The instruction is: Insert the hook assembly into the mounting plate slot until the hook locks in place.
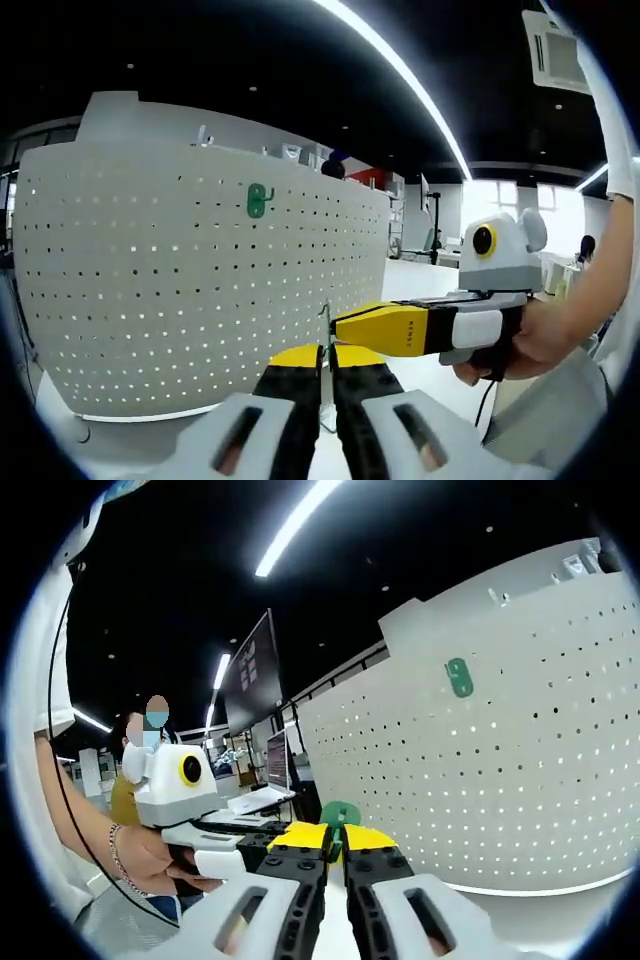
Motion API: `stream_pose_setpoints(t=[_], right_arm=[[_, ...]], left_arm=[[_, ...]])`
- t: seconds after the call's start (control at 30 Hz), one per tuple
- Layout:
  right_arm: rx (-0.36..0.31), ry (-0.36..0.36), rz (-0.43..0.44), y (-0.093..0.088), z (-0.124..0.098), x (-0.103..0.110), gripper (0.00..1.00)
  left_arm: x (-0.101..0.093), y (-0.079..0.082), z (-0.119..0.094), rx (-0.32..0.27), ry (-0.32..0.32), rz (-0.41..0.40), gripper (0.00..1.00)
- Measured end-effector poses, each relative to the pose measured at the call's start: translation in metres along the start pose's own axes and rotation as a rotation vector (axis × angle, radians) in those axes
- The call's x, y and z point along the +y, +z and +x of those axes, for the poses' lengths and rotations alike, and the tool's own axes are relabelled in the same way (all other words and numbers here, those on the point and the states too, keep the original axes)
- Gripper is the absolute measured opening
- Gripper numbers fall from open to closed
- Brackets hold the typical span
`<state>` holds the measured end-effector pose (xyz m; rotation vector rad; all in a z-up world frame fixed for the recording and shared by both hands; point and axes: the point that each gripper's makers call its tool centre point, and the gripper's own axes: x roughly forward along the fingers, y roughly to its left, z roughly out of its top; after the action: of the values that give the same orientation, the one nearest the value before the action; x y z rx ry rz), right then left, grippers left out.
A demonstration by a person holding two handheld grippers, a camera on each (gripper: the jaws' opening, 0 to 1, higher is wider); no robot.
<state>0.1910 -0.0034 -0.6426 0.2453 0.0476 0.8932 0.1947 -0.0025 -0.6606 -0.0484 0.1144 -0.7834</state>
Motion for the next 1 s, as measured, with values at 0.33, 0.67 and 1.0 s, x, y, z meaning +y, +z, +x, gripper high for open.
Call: stream_pose_setpoints(t=[0.33, 0.67, 1.0], right_arm=[[0.008, -0.009, 0.020, -0.0009, 0.0022, -0.0011, 0.01], [0.039, -0.015, 0.050, -0.0014, 0.0031, 0.0003, 0.00], [0.054, 0.006, 0.064, -0.0032, 0.0039, 0.0036, 0.00]], left_arm=[[0.0016, -0.0004, -0.0004, 0.004, 0.004, 0.001, 0.03], [0.0021, -0.0013, 0.0003, 0.003, 0.003, 0.023, 0.04], [0.0002, -0.0086, 0.0011, 0.037, -0.018, 0.039, 0.24]])
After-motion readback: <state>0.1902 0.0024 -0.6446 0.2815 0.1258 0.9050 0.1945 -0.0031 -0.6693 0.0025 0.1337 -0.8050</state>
